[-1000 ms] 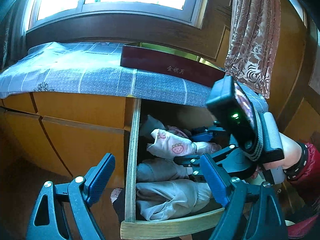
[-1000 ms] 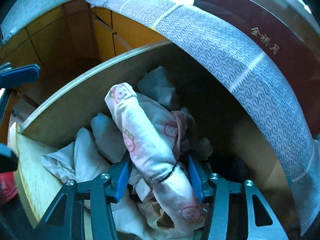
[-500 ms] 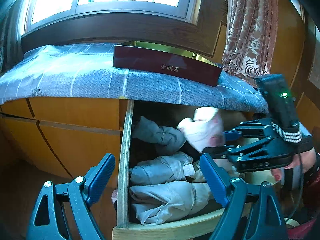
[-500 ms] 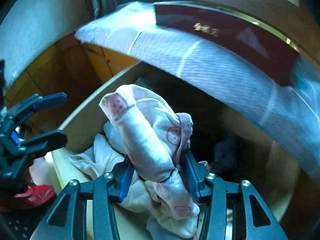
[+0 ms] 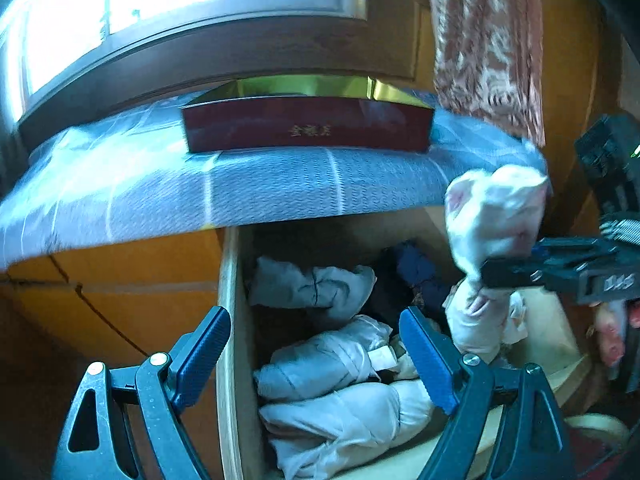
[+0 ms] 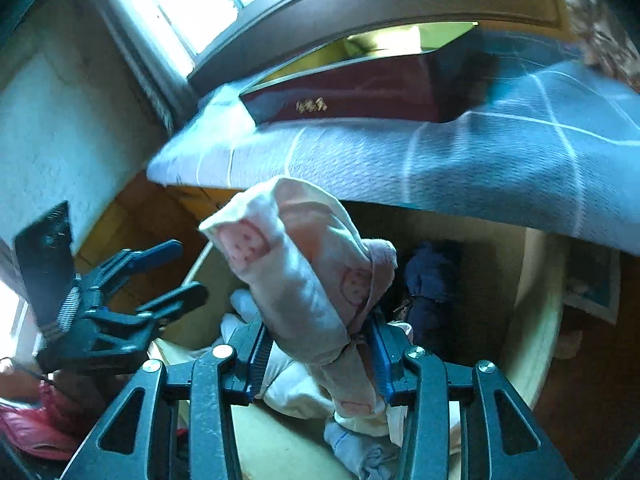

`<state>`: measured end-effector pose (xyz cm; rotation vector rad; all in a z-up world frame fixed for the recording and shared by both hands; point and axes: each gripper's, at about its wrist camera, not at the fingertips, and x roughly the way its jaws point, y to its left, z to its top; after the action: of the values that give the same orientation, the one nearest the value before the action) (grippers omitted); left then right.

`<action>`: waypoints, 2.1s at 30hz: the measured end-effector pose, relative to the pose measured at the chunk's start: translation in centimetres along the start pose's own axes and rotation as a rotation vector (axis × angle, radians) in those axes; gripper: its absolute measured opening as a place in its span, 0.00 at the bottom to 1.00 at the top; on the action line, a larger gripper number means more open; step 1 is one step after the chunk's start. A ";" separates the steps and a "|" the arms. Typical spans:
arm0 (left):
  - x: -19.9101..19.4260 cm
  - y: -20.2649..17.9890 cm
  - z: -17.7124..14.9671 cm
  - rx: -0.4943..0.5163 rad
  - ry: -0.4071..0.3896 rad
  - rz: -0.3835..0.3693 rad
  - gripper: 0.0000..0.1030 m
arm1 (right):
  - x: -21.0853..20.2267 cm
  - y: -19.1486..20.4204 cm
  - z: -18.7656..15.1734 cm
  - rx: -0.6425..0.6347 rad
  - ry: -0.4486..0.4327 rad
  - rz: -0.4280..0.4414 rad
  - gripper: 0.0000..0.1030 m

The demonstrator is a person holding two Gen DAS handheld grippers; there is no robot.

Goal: Take underwear out of drawer
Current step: 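Lift the pink rolled garment out of the drawer with the right tool, then lower the pink garment into the dark-red box and open the right tool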

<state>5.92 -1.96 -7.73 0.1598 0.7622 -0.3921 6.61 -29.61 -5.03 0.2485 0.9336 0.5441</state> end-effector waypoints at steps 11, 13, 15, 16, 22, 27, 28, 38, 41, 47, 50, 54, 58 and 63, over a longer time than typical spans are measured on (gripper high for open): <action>6.4 -4.3 1.1 0.313 0.232 0.065 0.85 | -4.2 -2.3 -1.4 0.122 -0.082 0.058 0.39; 7.6 -4.6 1.3 0.349 0.265 0.100 0.85 | -4.3 -2.5 -1.4 0.134 -0.086 0.068 0.39; 8.6 -4.9 1.5 0.386 0.287 0.119 0.85 | -4.8 -2.7 -1.3 0.141 -0.098 0.074 0.39; 9.1 -5.2 1.4 0.419 0.304 0.130 0.85 | -5.1 -2.8 -1.3 0.141 -0.105 0.072 0.39; 12.1 -6.8 0.4 0.673 0.391 0.190 0.85 | -6.5 -3.3 -1.0 0.150 -0.139 0.077 0.39; 13.4 -7.6 0.1 0.818 0.404 0.151 0.85 | -6.8 -3.6 -0.9 0.150 -0.133 0.080 0.39; 13.7 -7.6 0.1 0.811 0.417 0.135 0.85 | -6.9 -3.6 -0.7 0.152 -0.132 0.087 0.39; 15.7 -5.5 -0.4 0.670 0.453 0.023 0.83 | -9.4 -3.3 3.7 0.120 -0.173 0.105 0.39; 15.9 -5.3 -0.8 0.674 0.449 0.024 0.83 | -10.4 -3.5 6.4 0.123 -0.198 0.098 0.39; 15.5 -6.7 -2.5 0.698 0.435 0.037 0.81 | -11.3 -5.2 12.0 0.196 -0.231 0.109 0.39; 15.9 -6.9 -2.5 0.700 0.434 0.035 0.80 | -11.1 -6.0 14.9 0.224 -0.234 0.101 0.39; 16.4 -7.0 -2.7 0.696 0.432 0.037 0.80 | -9.5 -7.0 18.5 0.249 -0.221 0.071 0.39; 15.7 -6.7 -2.6 0.695 0.428 0.034 0.80 | -6.4 -7.7 21.8 0.250 -0.173 -0.004 0.39; 15.1 -6.3 -2.1 0.698 0.423 0.030 0.79 | -1.5 -9.1 24.8 0.272 -0.092 -0.049 0.39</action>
<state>11.97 -11.46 -19.84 0.9313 1.0111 -0.5946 29.17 -37.34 6.50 0.4910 0.9207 0.3564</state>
